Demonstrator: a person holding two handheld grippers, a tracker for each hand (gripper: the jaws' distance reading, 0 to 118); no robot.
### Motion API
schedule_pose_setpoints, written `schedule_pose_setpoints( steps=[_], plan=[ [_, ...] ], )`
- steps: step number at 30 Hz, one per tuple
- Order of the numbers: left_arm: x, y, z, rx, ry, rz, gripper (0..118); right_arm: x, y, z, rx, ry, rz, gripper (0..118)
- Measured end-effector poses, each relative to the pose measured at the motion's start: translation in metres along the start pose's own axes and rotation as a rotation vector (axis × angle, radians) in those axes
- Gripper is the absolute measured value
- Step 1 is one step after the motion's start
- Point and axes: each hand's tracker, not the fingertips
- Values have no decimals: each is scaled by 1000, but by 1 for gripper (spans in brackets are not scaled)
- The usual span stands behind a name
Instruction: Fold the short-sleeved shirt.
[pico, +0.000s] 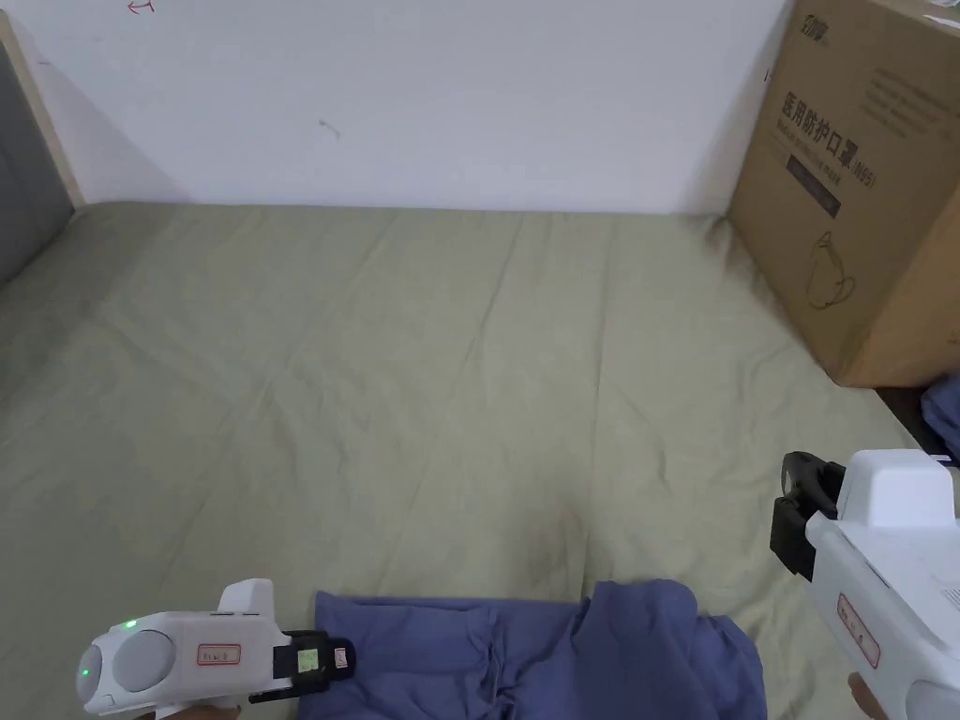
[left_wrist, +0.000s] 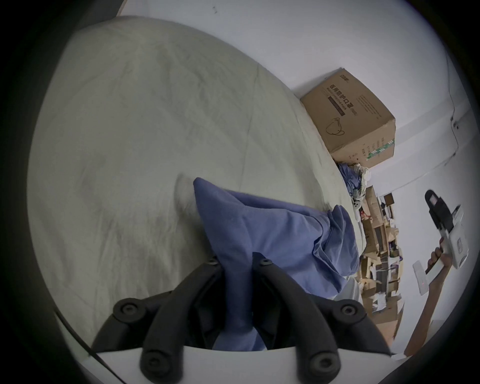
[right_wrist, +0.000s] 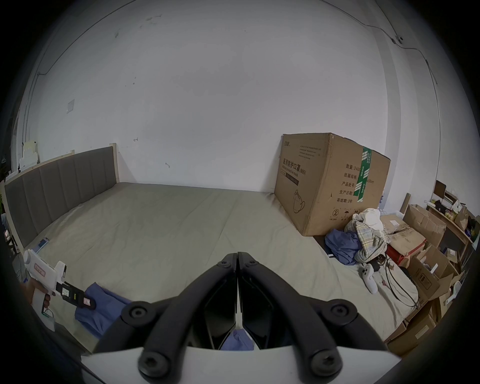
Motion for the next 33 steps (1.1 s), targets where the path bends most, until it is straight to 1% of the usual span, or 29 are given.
schedule_pose_setpoints(
  steps=[2,5,8,11,17,20,24,26,27,30,33],
  plan=[
    [8,-2,7,16,10,-30,13,0,2,0,3,2,-1,0],
    [13,-1,21,29,33,-35,11,-2,5,1,13,7,-1,0],
    [8,4,42,46,38,-14,11,-5,7,2,20,14,0,0],
    [5,9,74,66,102,-63,10,-7,9,2,30,22,-3,0],
    [-1,19,133,95,211,-62,10,-12,10,1,40,46,-12,0],
    [13,24,150,107,235,-52,10,-13,10,1,43,58,-13,0],
    [58,30,147,114,188,-23,11,-13,10,1,49,63,-27,0],
    [88,31,136,92,156,-50,11,-12,9,0,48,66,-33,0],
    [89,37,124,74,158,-77,11,-12,9,1,49,67,-34,0],
    [128,41,96,27,148,-152,11,-6,8,5,55,64,-35,0],
    [156,43,62,-7,126,-179,11,2,6,11,58,54,-45,0]
  ],
)
